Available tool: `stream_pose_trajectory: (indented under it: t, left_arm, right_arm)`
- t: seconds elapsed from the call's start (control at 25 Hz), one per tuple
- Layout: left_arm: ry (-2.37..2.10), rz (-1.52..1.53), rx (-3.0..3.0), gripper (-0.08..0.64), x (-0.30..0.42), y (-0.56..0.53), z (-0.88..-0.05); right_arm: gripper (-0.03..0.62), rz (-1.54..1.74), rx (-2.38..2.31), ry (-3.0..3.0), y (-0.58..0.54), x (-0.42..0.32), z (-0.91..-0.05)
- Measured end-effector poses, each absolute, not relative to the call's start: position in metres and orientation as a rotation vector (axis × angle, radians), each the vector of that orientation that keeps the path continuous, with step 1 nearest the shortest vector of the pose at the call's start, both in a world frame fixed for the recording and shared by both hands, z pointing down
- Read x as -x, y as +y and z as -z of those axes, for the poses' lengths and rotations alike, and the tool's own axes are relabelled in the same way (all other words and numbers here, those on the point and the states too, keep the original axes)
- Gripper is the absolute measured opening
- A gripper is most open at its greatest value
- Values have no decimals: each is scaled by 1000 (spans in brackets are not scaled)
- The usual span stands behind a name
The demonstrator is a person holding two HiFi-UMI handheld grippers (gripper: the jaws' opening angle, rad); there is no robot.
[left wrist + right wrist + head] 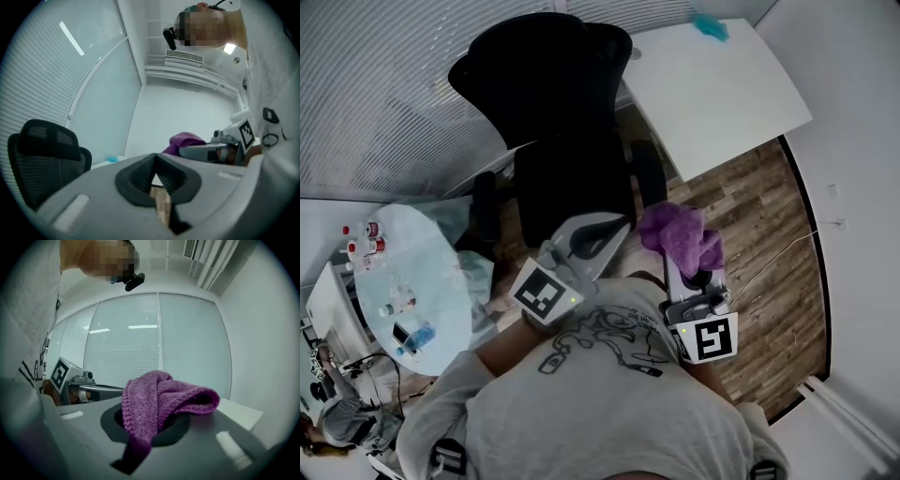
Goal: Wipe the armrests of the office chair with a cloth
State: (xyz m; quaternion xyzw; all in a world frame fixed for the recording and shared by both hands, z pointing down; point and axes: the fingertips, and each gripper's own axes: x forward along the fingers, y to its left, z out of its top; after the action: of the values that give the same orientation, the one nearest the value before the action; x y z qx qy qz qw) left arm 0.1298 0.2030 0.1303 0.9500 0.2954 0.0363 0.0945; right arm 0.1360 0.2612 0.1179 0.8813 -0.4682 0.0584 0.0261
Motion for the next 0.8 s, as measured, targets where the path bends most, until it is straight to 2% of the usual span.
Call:
stream_pose_trajectory:
  t: [0.8]
  left_arm:
    - [765, -203, -2835, 0, -179, 221, -175]
  right_arm:
    - [34, -304, -2691, -1464, 285, -197, -167]
